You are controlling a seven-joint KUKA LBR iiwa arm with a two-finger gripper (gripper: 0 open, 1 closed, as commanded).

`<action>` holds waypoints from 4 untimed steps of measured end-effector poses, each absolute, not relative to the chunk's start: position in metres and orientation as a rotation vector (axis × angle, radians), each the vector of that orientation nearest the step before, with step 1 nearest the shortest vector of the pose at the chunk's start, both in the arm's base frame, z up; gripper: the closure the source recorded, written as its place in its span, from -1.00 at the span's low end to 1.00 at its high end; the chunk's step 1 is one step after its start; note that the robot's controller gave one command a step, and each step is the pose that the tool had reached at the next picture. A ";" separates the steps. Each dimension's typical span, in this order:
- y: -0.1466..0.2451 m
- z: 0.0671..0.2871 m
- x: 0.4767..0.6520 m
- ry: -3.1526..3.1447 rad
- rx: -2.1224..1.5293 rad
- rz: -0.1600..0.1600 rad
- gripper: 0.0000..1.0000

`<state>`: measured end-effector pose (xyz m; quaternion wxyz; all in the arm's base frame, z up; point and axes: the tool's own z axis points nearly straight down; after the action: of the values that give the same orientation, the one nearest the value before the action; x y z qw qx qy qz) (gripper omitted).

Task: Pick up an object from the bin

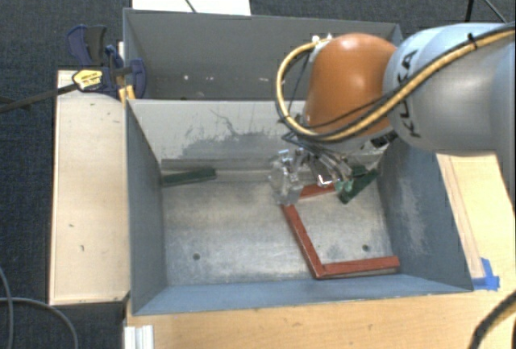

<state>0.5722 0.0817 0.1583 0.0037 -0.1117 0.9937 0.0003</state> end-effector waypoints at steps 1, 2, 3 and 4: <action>0.055 0.107 0.592 3.099 -0.523 0.000 1.00; 0.057 0.109 0.592 3.096 -0.522 0.001 -1.00; -0.002 0.078 0.569 2.956 -1.063 -0.001 -1.00; -0.006 0.071 0.536 2.383 -2.046 0.000 -1.00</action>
Offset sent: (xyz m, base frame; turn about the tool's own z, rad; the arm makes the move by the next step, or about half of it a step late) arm 0.0193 -0.0248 -0.0495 -0.1125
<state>0.5362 -0.0061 0.0707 0.0002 -0.6513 0.7588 0.0002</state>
